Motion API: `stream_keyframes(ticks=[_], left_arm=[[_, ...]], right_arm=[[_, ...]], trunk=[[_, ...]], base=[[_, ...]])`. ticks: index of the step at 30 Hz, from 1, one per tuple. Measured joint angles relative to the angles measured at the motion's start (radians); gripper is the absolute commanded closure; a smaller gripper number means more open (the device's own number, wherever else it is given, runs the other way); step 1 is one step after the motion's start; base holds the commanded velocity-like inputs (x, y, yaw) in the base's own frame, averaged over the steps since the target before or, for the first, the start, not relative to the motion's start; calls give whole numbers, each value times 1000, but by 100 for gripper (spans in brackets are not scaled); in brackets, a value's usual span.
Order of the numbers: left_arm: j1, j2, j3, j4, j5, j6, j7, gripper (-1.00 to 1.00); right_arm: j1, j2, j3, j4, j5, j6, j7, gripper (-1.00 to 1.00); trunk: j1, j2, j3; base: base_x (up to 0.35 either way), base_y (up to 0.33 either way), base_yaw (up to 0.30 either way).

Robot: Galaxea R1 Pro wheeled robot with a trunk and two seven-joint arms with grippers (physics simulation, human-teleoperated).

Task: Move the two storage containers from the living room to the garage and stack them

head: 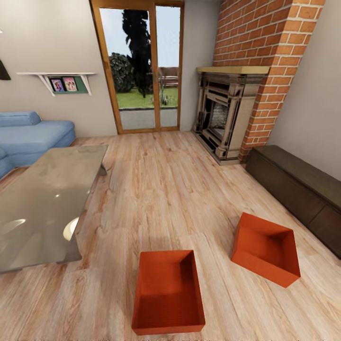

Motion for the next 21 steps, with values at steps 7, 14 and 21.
stream_keyframes(ticks=[7,14,21], left_arm=[[0,0,0,0,0,0,0,-100],[0,1,-1,0,0,0,0,-100],[0,3,-1,0,0,0,0,-100]], right_arm=[[0,-1,-1,0,0,1,0,-100],[0,-1,-1,1,0,2,0,-100],[0,-1,-1,0,-2,3,0,-100]], trunk=[[0,0,-11],[0,0,-23],[0,0,-34]], base=[[0,0,0],[0,0,0],[0,0,0]])
